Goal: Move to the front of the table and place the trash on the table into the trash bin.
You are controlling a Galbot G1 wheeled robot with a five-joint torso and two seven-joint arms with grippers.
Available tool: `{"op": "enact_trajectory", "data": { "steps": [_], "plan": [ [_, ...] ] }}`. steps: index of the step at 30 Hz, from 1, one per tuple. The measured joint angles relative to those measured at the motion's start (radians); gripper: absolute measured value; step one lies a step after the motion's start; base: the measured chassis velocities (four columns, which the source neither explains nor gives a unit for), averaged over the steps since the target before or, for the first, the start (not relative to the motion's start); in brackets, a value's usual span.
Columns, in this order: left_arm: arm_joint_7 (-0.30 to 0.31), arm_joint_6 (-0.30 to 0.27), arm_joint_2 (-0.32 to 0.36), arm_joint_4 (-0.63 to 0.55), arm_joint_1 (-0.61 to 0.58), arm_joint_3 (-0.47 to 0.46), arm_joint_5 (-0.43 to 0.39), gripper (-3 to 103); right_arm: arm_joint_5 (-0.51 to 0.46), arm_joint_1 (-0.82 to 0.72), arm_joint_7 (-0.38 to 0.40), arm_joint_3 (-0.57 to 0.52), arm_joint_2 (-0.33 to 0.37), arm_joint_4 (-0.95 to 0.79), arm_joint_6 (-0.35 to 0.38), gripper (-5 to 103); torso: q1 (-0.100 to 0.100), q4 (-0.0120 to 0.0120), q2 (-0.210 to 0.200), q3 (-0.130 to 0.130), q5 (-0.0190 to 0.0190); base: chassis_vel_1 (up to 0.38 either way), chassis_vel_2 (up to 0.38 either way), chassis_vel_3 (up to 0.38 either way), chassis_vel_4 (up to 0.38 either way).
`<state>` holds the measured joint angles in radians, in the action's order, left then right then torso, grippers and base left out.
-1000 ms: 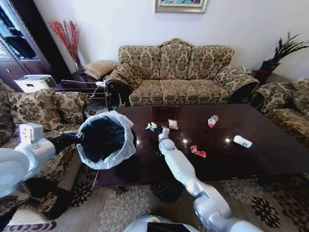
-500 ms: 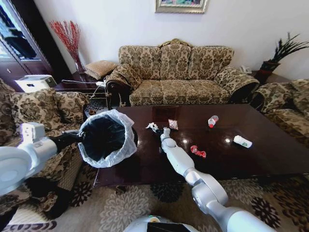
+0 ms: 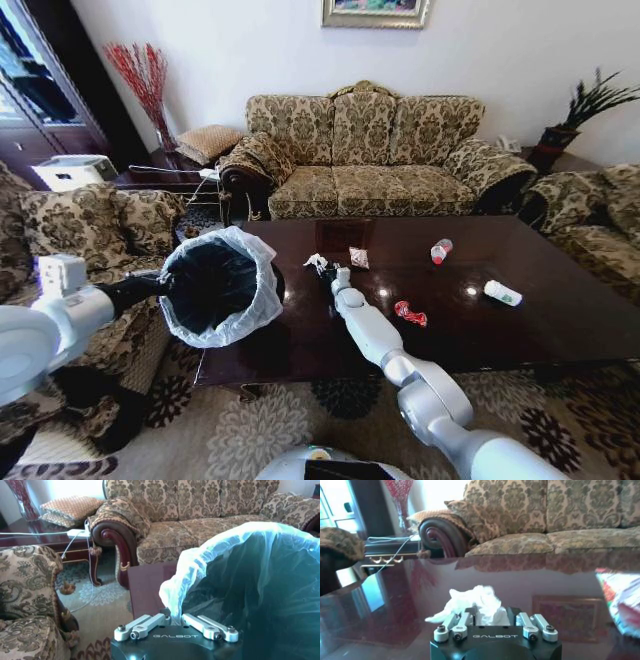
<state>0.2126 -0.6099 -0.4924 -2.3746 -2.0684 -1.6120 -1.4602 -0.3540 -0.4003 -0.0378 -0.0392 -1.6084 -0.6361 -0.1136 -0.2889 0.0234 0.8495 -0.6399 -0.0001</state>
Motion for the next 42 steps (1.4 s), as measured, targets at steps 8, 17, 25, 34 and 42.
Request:
{"op": "enact_trajectory", "data": {
  "steps": [8, 17, 25, 34, 42],
  "plan": [
    [0.001, 0.002, -0.003, -0.013, 0.0, -0.002, 0.0, 0, 0.0, -0.041, -0.004, 0.008, 0.0, -0.05, 0.021, 19, 0.0, -0.0002, 0.0, 0.0, 0.0, 0.0, 0.0, 0.0, 0.0],
    [0.001, 0.004, -0.015, -0.023, -0.007, -0.005, 0.0, 0, -0.043, -0.108, 0.002, 0.01, 0.0, -0.184, 0.041, 0, 0.0, -0.0001, 0.0, 0.0, -0.0001, 0.0, 0.0, 0.0, 0.0],
    [0.006, -0.01, 0.0, 0.013, -0.008, -0.006, 0.002, 0, -0.066, -0.279, 0.051, -0.005, 0.11, -0.674, 0.08, 0, 0.0, 0.0001, 0.0, 0.0, -0.0003, 0.0, 0.0, 0.0, 0.0],
    [-0.032, -0.026, -0.03, 0.056, -0.059, -0.011, 0.05, 0, -0.234, -0.525, 0.066, -0.124, 0.351, -1.262, 0.151, 0, 0.0, -0.0001, 0.0, 0.0, 0.0001, 0.0, 0.0, 0.0, 0.0],
    [-0.097, -0.07, -0.031, -0.004, -0.112, -0.018, 0.069, 0, -0.382, -0.629, 0.039, -0.107, 0.469, -1.679, 0.219, 0, 0.0, -0.0003, 0.0, 0.0, 0.0003, 0.0, 0.0, 0.0, 0.0]
  ]
}}
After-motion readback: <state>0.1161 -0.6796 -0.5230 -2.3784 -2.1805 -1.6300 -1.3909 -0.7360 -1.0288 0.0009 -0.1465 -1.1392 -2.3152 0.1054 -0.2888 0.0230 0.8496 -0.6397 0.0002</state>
